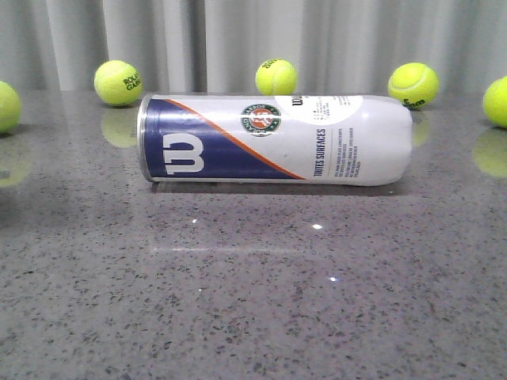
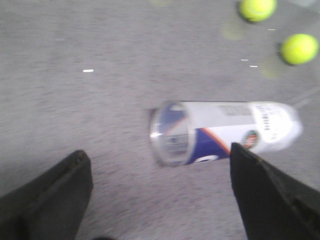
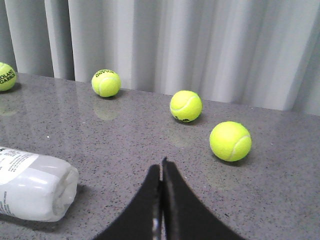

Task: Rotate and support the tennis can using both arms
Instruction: 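Reach the left gripper to the can's open end and grasp it, then lift the can with the left gripper and stand it upright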

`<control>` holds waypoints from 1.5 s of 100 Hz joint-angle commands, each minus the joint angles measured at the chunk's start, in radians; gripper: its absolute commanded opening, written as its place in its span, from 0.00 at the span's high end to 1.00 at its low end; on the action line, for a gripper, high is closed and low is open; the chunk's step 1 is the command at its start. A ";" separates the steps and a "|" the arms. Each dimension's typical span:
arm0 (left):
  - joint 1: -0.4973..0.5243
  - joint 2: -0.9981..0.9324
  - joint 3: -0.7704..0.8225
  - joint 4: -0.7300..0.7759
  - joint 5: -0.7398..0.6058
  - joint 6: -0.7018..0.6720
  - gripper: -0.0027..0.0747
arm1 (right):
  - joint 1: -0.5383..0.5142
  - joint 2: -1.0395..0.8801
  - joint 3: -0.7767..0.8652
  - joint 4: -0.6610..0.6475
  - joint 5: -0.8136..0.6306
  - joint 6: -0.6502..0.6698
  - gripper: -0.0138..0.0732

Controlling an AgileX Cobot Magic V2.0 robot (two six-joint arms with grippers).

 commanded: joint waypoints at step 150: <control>-0.161 0.566 -0.035 -0.777 0.349 0.747 0.99 | -0.006 0.004 -0.026 0.003 -0.075 -0.002 0.92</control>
